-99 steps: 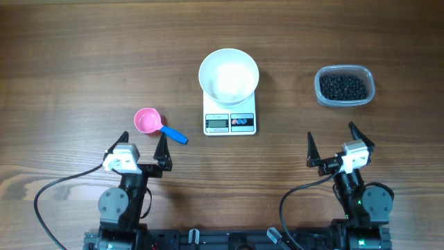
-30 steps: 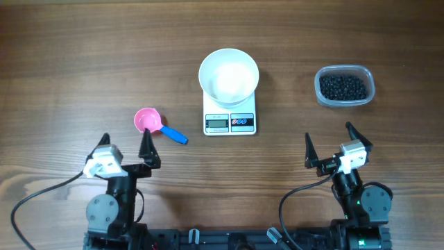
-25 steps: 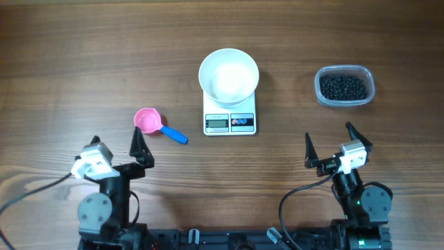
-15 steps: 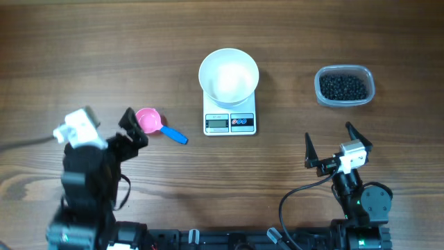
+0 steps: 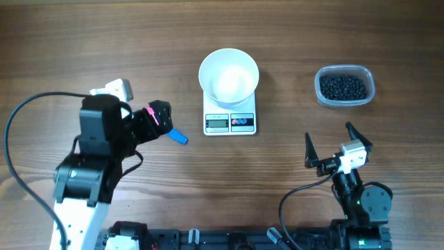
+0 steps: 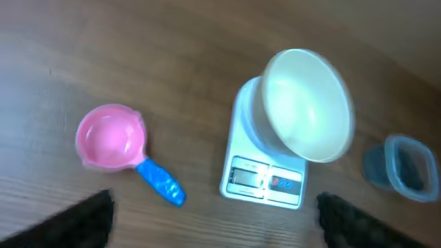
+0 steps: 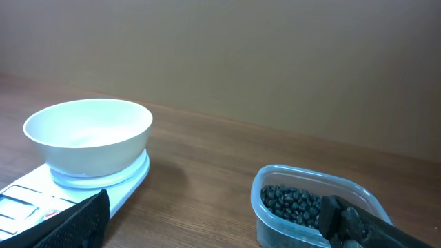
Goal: Scoop item into bowl and weigh 150g on scale
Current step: 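Reach left gripper to the pink scoop and grasp its cup rim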
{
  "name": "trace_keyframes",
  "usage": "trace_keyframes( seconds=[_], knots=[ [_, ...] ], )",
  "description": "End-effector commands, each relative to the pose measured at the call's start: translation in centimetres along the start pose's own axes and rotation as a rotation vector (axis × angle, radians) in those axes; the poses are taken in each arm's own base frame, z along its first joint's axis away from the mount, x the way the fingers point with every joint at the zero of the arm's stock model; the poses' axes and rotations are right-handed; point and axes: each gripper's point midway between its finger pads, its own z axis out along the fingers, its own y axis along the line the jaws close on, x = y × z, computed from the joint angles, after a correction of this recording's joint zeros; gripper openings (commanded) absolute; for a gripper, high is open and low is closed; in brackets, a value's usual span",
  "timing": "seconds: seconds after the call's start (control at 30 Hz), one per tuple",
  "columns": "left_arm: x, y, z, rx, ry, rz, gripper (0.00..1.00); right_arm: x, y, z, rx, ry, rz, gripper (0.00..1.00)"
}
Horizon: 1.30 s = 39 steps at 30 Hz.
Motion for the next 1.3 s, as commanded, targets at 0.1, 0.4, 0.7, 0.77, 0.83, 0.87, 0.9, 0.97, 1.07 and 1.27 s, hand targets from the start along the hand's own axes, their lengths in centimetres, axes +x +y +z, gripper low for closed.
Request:
trace_keyframes(
  seconds=[0.1,0.4,0.7,0.77,0.83,0.87,0.9,0.97,1.07,1.27],
  knots=[
    [1.1,6.4,3.1,-0.371,0.02,-0.398,0.88,-0.1,-0.1,0.0,0.009,-0.005,0.017,1.0],
    [3.4,10.5,8.4,-0.624,0.071,-0.55,1.0,-0.1,-0.1,0.0,0.009,-0.005,0.017,1.0],
    [5.3,12.3,13.1,-0.696,0.136,-0.536,0.78,-0.1,-0.1,0.0,0.009,-0.005,0.017,1.0],
    [5.7,12.9,13.3,-0.729,0.131,-0.544,0.76,-0.1,-0.1,0.0,0.009,-0.005,0.017,1.0],
    [6.1,13.8,13.7,-0.764,0.11,-0.566,0.74,-0.1,-0.1,0.0,0.009,-0.005,0.017,1.0],
    [6.3,14.0,14.0,-0.763,0.104,-0.576,0.74,-0.1,-0.1,0.0,0.009,-0.005,0.017,0.99],
    [6.5,14.4,14.4,-0.758,0.094,-0.587,0.73,-0.1,-0.1,0.0,0.009,-0.005,0.017,1.0],
    [6.8,14.9,14.9,-0.747,0.079,-0.598,0.66,-0.1,-0.1,0.0,0.009,-0.005,0.017,1.0],
    [7.4,15.4,15.4,-0.73,0.062,-0.605,0.55,-0.1,-0.1,0.0,0.009,-0.005,0.017,1.0],
    [8.3,15.2,16.0,-0.698,0.073,-0.653,0.1,-0.1,-0.1,0.0,0.009,-0.005,0.017,1.0]
  ],
)
